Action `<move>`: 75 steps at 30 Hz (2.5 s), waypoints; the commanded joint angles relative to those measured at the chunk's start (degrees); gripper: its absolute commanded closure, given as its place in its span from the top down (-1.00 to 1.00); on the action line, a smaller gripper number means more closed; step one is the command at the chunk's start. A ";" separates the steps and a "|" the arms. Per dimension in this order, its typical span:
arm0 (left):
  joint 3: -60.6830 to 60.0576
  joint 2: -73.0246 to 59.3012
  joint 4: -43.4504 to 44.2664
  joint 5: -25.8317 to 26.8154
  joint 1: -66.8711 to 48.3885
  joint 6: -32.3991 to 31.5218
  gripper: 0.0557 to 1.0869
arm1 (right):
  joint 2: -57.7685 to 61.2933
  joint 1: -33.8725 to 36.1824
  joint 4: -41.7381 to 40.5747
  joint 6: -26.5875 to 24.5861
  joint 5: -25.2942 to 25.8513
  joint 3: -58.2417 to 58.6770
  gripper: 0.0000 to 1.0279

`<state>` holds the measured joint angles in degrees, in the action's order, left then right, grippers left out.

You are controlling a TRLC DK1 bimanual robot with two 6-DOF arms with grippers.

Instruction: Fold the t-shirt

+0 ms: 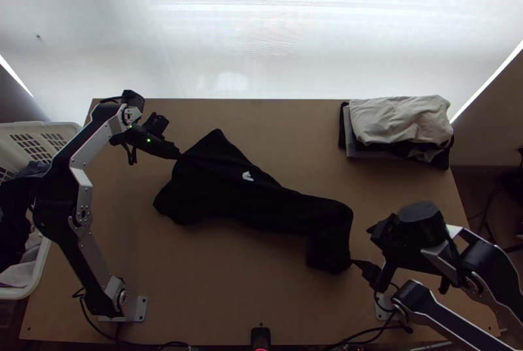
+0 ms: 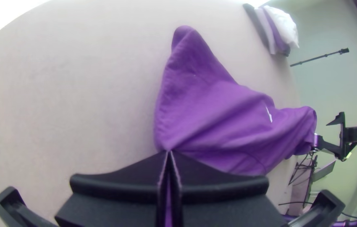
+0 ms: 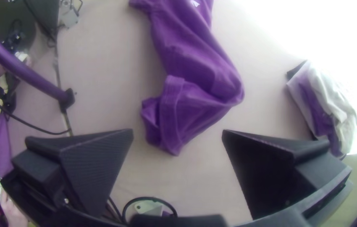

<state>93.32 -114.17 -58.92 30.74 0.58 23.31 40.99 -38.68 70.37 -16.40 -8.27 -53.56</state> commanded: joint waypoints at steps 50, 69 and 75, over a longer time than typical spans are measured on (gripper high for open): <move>27.71 -11.25 2.93 -3.32 3.46 -14.70 -0.93 | 13.06 -13.44 -21.33 4.45 -1.57 7.59 0.91; 34.65 -16.44 3.63 -4.29 5.84 -19.53 -0.93 | 20.00 -23.37 -26.69 -4.07 -9.57 10.76 0.91; 34.65 -16.70 3.63 -4.64 5.31 -19.27 -0.93 | 21.59 -22.76 -30.11 -18.84 -5.53 11.90 0.91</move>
<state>127.68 -130.39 -55.27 26.44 6.22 4.03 60.86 -60.84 43.88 -23.31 -16.12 -43.13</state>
